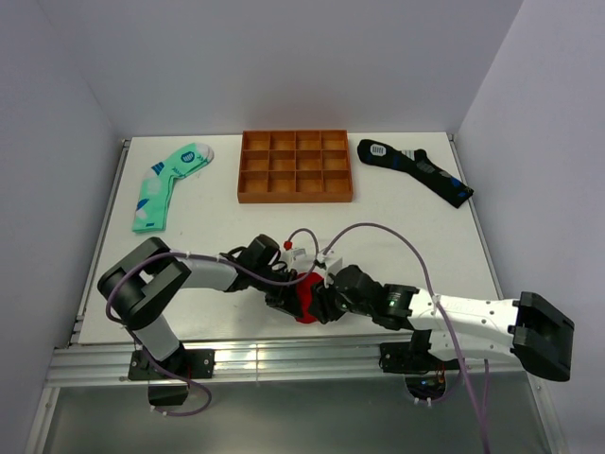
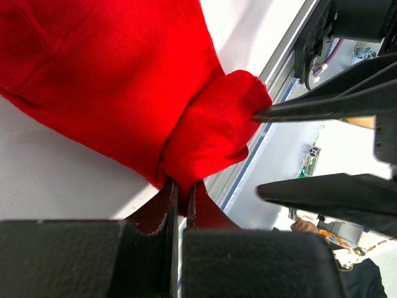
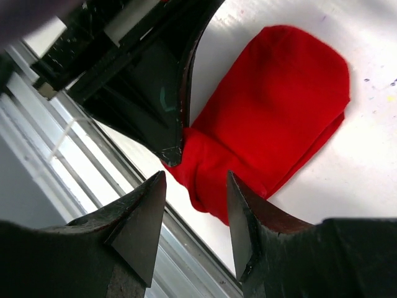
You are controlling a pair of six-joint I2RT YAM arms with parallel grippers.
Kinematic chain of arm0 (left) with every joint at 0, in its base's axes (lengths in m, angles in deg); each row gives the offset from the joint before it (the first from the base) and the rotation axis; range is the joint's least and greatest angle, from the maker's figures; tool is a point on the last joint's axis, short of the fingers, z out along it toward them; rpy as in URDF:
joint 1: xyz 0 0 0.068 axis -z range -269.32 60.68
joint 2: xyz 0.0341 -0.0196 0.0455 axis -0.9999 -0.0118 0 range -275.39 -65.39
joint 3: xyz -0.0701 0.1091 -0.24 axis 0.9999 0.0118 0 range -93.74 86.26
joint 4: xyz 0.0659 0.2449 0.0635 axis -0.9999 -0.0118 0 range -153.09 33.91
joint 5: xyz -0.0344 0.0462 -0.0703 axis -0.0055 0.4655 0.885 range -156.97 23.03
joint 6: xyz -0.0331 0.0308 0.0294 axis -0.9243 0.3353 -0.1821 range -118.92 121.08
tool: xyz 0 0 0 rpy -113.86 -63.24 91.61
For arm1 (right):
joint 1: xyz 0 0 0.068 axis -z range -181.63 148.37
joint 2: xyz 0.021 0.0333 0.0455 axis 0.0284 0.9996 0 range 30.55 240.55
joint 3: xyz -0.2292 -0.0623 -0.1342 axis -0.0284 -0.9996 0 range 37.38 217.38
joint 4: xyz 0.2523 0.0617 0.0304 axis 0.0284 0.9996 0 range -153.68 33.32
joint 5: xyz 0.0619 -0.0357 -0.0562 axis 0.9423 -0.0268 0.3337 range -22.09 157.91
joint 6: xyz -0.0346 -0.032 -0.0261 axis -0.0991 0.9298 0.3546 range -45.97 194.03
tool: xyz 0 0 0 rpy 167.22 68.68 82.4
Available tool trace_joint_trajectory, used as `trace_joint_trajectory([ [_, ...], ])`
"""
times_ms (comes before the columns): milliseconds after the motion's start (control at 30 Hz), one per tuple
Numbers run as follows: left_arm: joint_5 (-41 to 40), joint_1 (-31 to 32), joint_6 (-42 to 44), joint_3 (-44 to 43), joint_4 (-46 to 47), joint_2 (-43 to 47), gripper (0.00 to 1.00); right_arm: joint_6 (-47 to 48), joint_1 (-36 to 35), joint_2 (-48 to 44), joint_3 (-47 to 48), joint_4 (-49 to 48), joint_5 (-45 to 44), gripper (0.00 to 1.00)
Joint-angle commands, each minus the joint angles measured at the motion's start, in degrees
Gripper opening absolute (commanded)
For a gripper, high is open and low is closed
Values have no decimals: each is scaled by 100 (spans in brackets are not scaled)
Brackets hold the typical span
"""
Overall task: Roll the socks
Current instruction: Roll the sock at the center of the board.
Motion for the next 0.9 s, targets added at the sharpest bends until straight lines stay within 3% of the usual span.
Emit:
trace_joint_trajectory([
  [0,-215,-21,320,-99,-566,-190,0,-32,-216,218,354,-83,-429,51],
  [867,-163,-319,847,-723,-1507,-384,0,-1024,-1059,1343,1013,1184,-1317,50],
])
